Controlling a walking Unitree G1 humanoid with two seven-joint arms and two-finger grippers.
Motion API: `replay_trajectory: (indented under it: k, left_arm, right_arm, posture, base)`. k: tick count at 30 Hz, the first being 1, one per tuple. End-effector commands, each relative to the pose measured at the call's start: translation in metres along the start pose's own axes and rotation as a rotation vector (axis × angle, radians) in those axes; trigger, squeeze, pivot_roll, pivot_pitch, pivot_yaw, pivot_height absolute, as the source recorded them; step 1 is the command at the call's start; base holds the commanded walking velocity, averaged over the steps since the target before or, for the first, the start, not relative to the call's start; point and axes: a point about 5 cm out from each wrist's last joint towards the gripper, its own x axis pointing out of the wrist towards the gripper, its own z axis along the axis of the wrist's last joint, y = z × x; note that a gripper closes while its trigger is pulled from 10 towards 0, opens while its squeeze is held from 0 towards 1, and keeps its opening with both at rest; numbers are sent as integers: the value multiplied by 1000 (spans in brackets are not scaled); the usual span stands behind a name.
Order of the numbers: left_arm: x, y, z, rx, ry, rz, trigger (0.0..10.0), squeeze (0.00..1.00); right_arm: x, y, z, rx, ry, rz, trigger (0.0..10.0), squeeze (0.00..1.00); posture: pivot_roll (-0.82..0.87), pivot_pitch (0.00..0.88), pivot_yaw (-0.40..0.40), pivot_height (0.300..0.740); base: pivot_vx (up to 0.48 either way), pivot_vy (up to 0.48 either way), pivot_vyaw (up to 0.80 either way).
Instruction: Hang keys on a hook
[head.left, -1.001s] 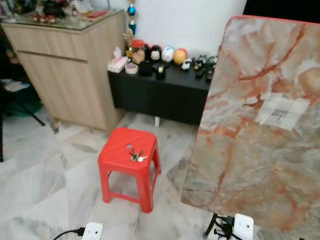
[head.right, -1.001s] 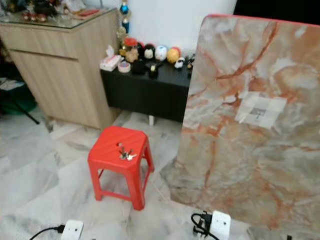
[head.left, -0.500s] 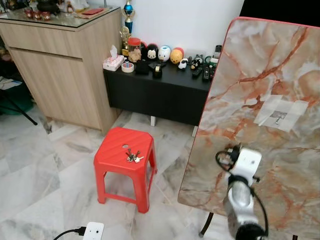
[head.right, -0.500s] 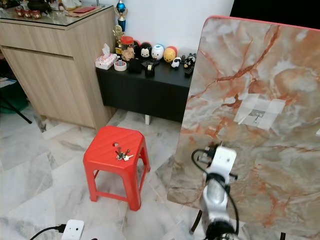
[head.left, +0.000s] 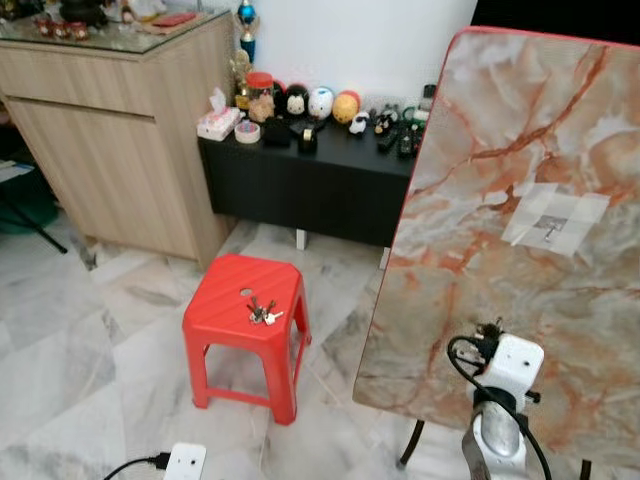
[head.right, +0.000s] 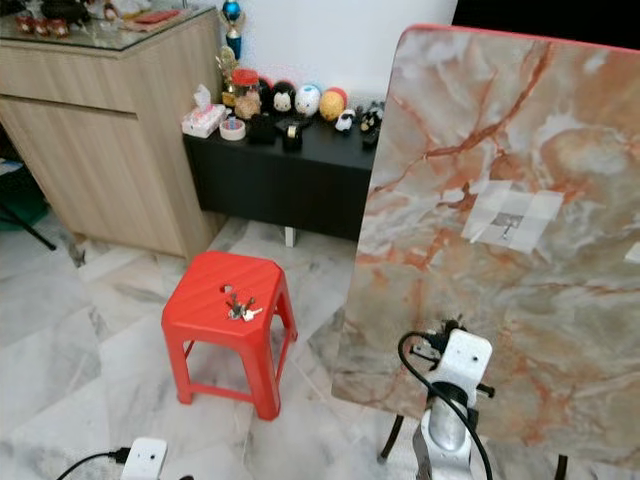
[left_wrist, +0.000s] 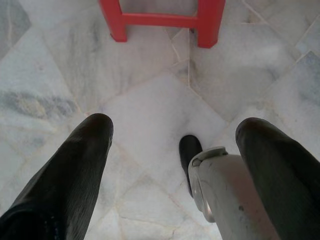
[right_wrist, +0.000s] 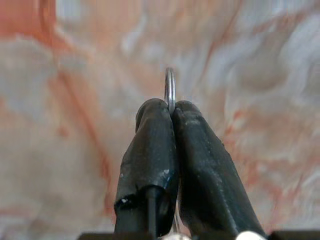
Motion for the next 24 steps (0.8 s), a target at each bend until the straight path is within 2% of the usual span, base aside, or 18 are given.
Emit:
replay_trajectory:
  k: [1,3,9,14,17,19,24]
  left_arm:
    - [0,-2,1,4,-6,-2,10000,0]
    - [0,-2,1,4,-5,-4,10000,0]
    - [0,-2,0,1,0,-4,10000,0]
    - [0,-2,-1,-3,5,-2,10000,0]
    - [0,-2,-2,-5,8,-1,10000,0]
    - [0,-2,-2,-3,10,-3,10000,0]
    - [0,-3,-3,-5,13,-4,10000,0]
  right_arm:
    - [4,-2,10,-4,-54,-9,10000,0]
    - [8,-4,17,-8,-73,-52,10000,0]
    - [15,-1,37,-113,-173,-52,10000,0]
    - [22,-4,51,-174,-230,-110,10000,0]
    - [25,-9,56,-175,-243,-170,10000,0]
    - [26,-12,61,-215,-265,-202,10000,0]
    - [31,-14,59,-249,-232,-230,10000,0]
  posture:
    - [43,0,-89,740]
    - [43,0,-88,740]
    - [48,0,-90,740]
    - [49,0,-92,740]
    - [49,0,-95,740]
    - [49,0,-94,740]
    - [49,0,-92,740]
  base:
    - [0,0,0]
    - [0,0,0]
    - [0,0,0]
    - [0,0,0]
    - [0,0,0]
    - [0,0,0]
    - [0,0,0]
